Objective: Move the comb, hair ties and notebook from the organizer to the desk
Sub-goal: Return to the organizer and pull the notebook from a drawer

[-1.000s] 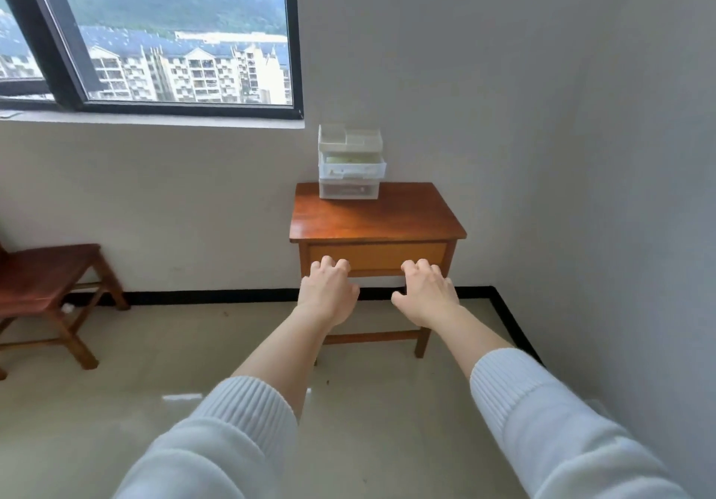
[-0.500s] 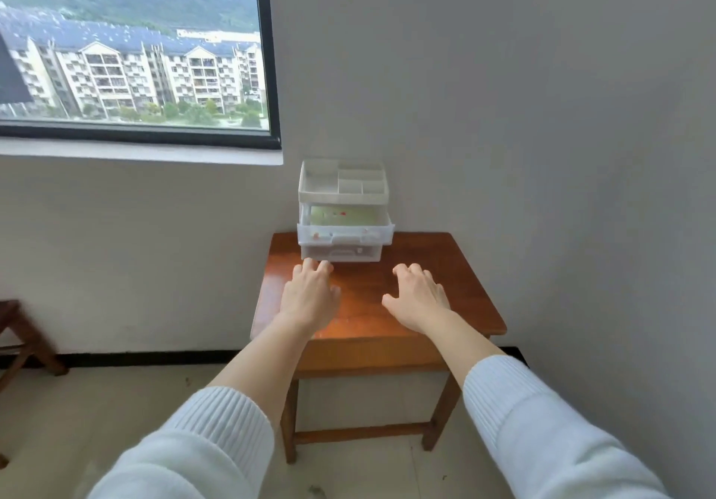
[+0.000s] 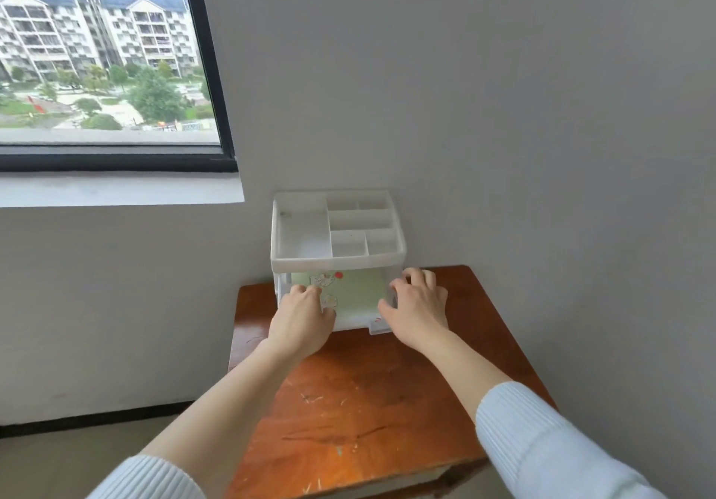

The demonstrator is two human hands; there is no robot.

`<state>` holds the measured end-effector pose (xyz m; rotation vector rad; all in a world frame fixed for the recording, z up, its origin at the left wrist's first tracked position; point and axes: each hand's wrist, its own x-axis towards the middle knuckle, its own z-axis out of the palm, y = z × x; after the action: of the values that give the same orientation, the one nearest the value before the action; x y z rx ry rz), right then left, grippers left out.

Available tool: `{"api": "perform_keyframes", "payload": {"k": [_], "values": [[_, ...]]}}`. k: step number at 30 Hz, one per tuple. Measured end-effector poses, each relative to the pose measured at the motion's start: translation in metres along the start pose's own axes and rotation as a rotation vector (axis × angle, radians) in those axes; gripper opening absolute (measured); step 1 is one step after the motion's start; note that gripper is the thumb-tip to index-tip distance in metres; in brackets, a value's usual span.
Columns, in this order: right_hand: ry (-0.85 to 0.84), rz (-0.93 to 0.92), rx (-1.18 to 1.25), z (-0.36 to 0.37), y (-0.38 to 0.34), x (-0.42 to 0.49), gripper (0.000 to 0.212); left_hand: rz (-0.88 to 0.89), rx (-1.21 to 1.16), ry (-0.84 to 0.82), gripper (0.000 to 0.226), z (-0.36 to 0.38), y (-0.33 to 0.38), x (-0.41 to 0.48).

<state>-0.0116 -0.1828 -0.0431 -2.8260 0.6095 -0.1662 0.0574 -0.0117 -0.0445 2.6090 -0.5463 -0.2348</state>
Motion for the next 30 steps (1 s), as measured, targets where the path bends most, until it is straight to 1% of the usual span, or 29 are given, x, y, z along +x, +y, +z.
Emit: {"api": "perform_keyframes", "payload": {"k": [3,5,6,8,10,12,14,15,17,19,21,23,25,26,28,30], "values": [[-0.116,0.098,0.024,0.011,0.0,0.013,0.036,-0.105,0.02,-0.117,0.035,0.0,0.002,0.014],[-0.195,0.153,0.04,0.016,-0.002,0.021,0.043,-0.149,-0.008,-0.188,0.026,-0.002,0.007,0.022],[-0.225,0.172,0.041,0.018,-0.003,0.024,0.048,-0.174,-0.035,-0.217,0.024,-0.003,0.011,0.025],[-0.263,0.204,0.046,0.02,-0.005,0.031,0.054,-0.248,-0.124,-0.27,0.028,-0.007,0.018,0.03],[-0.277,0.234,0.066,0.022,-0.008,0.035,0.053,-0.302,-0.211,-0.309,0.022,-0.01,0.023,0.034],[-0.285,0.259,0.092,0.023,-0.011,0.038,0.048,-0.336,-0.303,-0.315,0.015,-0.012,0.026,0.037],[-0.296,0.277,0.107,0.022,-0.012,0.039,0.046,-0.356,-0.413,-0.298,0.018,-0.014,0.029,0.04],[-0.296,0.282,0.106,0.022,-0.012,0.04,0.046,-0.365,-0.478,-0.285,0.016,-0.014,0.029,0.04],[-0.292,0.287,0.1,0.021,-0.011,0.042,0.047,-0.39,-0.601,-0.26,0.004,-0.015,0.03,0.042],[-0.29,0.287,0.096,0.02,-0.011,0.043,0.048,-0.402,-0.655,-0.257,0.01,-0.016,0.027,0.046],[-0.295,0.285,0.087,0.019,-0.012,0.043,0.05,-0.385,-0.594,-0.27,0.011,-0.019,0.026,0.047],[-0.301,0.278,0.072,0.018,-0.012,0.043,0.053,-0.347,-0.461,-0.269,0.014,-0.023,0.024,0.047],[-0.308,0.278,0.074,0.017,-0.013,0.044,0.054,-0.304,-0.317,-0.255,0.021,-0.028,0.021,0.048],[-0.312,0.28,0.078,0.017,-0.013,0.044,0.055,-0.29,-0.258,-0.239,0.021,-0.03,0.02,0.05],[-0.318,0.282,0.082,0.016,-0.014,0.044,0.056,-0.28,-0.147,-0.2,0.013,-0.034,0.017,0.051],[-0.323,0.275,0.082,0.016,-0.013,0.043,0.055,-0.273,-0.137,-0.162,0.022,-0.034,0.011,0.052]]}}
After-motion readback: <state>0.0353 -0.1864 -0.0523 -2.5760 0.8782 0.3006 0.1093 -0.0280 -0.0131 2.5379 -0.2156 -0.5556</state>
